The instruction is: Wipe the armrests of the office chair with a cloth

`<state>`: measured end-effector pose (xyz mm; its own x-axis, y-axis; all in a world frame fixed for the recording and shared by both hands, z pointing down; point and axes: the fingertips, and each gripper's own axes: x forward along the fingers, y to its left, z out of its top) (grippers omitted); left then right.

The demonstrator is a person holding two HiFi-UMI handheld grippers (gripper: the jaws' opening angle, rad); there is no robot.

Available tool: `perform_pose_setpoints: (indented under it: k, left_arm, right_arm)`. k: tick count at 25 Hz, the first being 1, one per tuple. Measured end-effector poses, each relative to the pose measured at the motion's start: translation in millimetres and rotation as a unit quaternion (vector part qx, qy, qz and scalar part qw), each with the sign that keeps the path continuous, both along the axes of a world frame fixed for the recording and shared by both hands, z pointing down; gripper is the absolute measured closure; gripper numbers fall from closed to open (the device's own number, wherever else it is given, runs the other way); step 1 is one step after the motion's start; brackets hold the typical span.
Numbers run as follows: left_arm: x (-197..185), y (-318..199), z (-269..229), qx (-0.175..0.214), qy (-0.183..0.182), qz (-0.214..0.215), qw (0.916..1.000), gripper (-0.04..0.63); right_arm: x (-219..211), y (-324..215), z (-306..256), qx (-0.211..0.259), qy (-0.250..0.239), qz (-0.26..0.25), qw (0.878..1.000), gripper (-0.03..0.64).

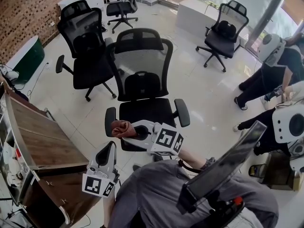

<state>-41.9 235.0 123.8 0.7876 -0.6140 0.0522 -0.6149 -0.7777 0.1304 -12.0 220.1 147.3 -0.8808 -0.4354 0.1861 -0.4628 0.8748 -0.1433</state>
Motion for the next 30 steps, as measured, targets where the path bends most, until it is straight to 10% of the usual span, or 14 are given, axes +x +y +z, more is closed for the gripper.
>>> perform_pose_setpoints:
  k: [17,30]
  left_arm:
    - [6,-7,8,-0.009,-0.006,0.002,0.9999,0.58]
    - [71,-1,31,-0.039,0.002,0.115,0.9926,0.58]
  right_arm:
    - [12,-10,9,-0.005,-0.002,0.016,1.0,0.558]
    - [174,-7,107,-0.1,0.071,0.236,0.964,0.558]
